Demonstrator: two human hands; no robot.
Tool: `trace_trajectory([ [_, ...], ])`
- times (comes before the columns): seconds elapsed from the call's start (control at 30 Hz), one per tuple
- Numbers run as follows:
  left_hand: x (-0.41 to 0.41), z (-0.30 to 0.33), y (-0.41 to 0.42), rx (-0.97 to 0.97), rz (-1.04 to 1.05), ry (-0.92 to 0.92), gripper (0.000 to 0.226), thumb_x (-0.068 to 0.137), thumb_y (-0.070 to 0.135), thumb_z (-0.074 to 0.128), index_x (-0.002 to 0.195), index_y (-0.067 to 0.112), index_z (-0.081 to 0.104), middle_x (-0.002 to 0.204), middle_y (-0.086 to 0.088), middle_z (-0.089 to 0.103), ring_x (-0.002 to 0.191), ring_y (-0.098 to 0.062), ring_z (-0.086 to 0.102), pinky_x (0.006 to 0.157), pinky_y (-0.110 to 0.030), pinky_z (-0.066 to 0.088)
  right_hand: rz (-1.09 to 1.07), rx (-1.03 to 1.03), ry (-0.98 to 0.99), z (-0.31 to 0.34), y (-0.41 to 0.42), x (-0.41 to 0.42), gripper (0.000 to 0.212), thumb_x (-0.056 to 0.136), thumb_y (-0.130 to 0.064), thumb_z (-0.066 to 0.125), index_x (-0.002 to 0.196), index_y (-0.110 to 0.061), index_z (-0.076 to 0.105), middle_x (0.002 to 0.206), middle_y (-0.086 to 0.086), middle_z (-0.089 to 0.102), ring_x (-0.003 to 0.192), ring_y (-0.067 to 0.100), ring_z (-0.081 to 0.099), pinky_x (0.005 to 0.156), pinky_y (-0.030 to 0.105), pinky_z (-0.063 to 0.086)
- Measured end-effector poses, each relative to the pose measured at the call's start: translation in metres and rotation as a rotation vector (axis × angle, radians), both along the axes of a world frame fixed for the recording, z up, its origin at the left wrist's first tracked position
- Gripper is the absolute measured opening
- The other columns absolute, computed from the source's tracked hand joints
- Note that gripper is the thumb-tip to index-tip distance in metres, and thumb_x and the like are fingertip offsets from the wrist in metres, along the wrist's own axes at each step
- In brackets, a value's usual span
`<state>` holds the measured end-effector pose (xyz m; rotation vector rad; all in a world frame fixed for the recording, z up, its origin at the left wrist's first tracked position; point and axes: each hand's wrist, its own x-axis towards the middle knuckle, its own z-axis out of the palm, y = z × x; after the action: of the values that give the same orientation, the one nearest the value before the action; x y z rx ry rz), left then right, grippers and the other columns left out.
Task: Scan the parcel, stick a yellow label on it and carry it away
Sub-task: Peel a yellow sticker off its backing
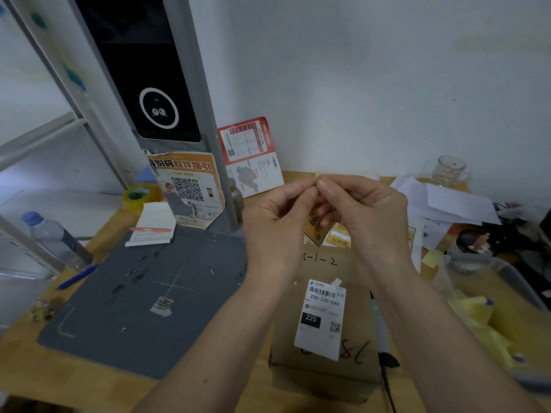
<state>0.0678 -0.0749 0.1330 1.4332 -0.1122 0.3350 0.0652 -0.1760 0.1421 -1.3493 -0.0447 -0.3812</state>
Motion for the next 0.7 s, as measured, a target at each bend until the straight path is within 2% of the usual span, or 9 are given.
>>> trace_trajectory([
  [0.3,-0.0031,0.0018,0.0002,-0.037,-0.025,0.001,0.022,0.084,0.003,0.067,0.084,0.024,0.075,0.073,0.022,0.074,0.079,0.007,0.069,0.070,-0.008,0.050,-0.006,-0.012,0.016,0.0014,0.0006,-0.0016,0.010,0.083,0.001,0.063,0.081,-0.004,0.072,0.061,0.007,0.067,0.053,0.017,0.060,0.049,0.023,0.051],
  [0.7,-0.0032,-0.0005,0.0016,-0.031,-0.011,0.026,0.020,0.084,0.004,0.067,0.087,0.022,0.076,0.077,0.021,0.074,0.083,0.005,0.069,0.073,-0.012,0.053,0.028,-0.036,0.041,0.0026,0.0007,-0.0032,0.011,0.082,0.002,0.064,0.083,-0.006,0.071,0.061,0.003,0.068,0.057,0.014,0.061,0.053,0.021,0.051],
])
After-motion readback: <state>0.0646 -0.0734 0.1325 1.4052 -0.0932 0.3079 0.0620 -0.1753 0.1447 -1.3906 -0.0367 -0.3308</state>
